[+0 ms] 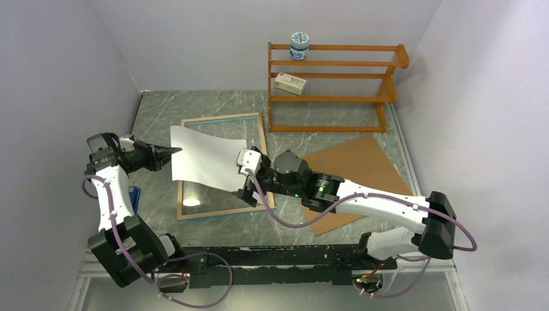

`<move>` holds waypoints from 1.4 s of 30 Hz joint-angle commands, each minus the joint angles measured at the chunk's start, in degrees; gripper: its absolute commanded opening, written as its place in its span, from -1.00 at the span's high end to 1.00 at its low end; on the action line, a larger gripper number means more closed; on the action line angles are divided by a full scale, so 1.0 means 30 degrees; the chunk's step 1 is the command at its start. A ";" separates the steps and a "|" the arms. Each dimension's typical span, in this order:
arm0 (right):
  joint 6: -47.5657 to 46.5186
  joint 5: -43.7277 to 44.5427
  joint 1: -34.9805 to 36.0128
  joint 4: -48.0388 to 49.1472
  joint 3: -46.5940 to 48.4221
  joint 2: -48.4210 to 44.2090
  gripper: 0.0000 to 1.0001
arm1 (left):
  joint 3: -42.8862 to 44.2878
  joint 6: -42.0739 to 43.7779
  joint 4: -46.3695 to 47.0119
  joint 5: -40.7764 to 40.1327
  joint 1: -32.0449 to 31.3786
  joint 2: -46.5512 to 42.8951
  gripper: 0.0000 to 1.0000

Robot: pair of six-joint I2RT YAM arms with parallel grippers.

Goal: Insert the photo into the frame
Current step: Turn over the photo from the photo frame.

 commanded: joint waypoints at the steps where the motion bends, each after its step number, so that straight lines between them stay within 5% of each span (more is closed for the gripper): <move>1: 0.0405 -0.1876 0.0101 -0.0889 0.1130 -0.1596 -0.79 | 0.1983 0.0705 0.1734 -0.0427 0.0077 -0.1009 0.95; 6: 0.1438 -0.3268 0.0094 0.0522 0.0841 -0.2585 -0.81 | 0.3240 0.0848 0.3783 -0.0213 -0.0049 -0.1209 0.95; 15: 0.5820 0.2363 -0.0938 0.3801 -0.0466 -0.2675 -0.79 | 0.4292 0.0212 0.7737 0.0705 -0.1942 -0.0654 0.95; 24: 1.1659 0.5067 -0.4100 0.1816 -0.0773 -0.2725 -0.73 | 0.4923 -0.2257 0.9183 -0.0396 -0.4250 -0.0804 0.95; 29: 1.4752 0.3007 -0.7105 0.2221 -0.2686 -0.3563 -0.71 | 0.3859 -0.2899 0.9953 -0.0840 -0.4517 -0.0724 0.95; 33: 1.4724 0.2000 -0.7820 0.1728 -0.2929 -0.3716 -0.69 | 0.2759 -0.0836 0.8928 -0.1708 -0.4899 0.0005 0.95; 42: 1.4353 0.1214 -0.8176 0.1248 -0.3266 -0.4002 -0.68 | 0.2685 0.6428 0.1386 -0.6257 -0.5104 0.2488 0.95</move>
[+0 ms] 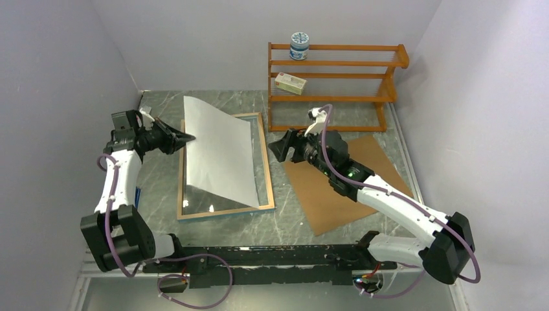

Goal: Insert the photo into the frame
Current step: Turn over the photo from the photo frame.

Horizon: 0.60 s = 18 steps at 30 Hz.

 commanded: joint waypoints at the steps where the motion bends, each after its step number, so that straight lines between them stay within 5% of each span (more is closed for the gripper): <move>1: -0.0021 -0.1388 -0.0176 0.0621 -0.0170 -0.0609 -0.68 | -0.0025 0.4197 -0.3417 -0.2576 -0.0007 0.1043 0.95; 18: -0.0463 -0.1573 -0.0163 0.0421 -0.0201 -0.0563 -0.65 | -0.2052 0.3310 0.2217 -0.3650 -0.0378 0.0840 0.95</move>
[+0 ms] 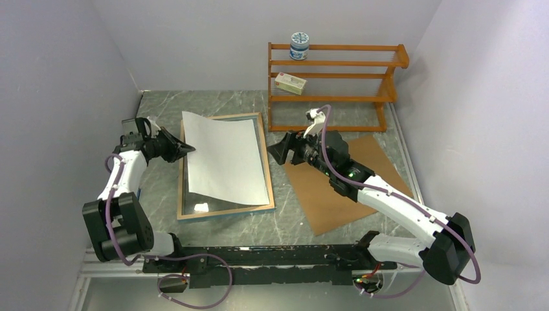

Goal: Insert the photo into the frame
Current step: Turn over the photo from the photo frame.

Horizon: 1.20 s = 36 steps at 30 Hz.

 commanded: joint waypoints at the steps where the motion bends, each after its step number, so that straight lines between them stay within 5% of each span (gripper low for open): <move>1: -0.0350 -0.0086 -0.0015 0.0467 -0.0045 -0.0398 -0.65 | -0.0696 -0.0049 0.2783 -0.0049 -0.0071 -0.0992 0.95; 19: -0.0492 -0.0671 -0.0022 0.0560 -0.0260 -0.0314 -0.64 | 0.0627 0.1644 0.1595 0.2124 -0.0174 0.2553 0.89; 36: -0.0278 -0.0559 -0.0036 0.0270 -0.0239 0.0014 -0.64 | 0.0800 0.1413 -0.0840 -0.1745 -0.0174 0.1917 -0.32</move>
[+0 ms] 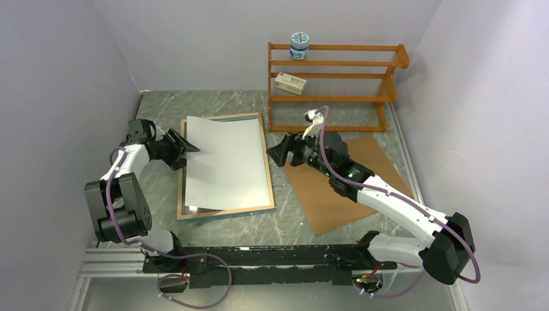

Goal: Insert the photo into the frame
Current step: Turn over the photo from the photo frame.

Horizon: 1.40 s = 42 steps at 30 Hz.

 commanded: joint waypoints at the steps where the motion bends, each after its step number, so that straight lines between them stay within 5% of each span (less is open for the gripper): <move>1: 0.0043 0.0071 -0.0032 0.0275 -0.0115 0.0034 -0.64 | 0.0620 0.0167 -0.0917 -0.1328 -0.0072 -0.0692 -0.36; 15: 0.0768 0.2124 -0.0199 -0.1227 0.0288 0.0495 -0.64 | 0.1991 0.0523 -0.3660 -0.6162 -0.0072 -0.0987 -0.75; 21: 0.1110 0.2830 -0.0869 -0.2048 0.0125 0.0410 -0.69 | 0.1693 0.0603 -0.3199 -0.4920 -0.0538 -0.2361 -0.78; 35: 0.5904 0.2748 -0.6623 -0.6719 -0.1535 0.0897 -0.66 | 0.2109 0.1001 0.0247 -0.4400 -0.8989 -0.4234 -0.77; 42: 0.7477 0.4129 -0.9289 -0.9577 -0.4110 -0.2091 -0.67 | 0.3437 0.1874 0.3464 -0.6221 -1.4207 -0.0829 -0.80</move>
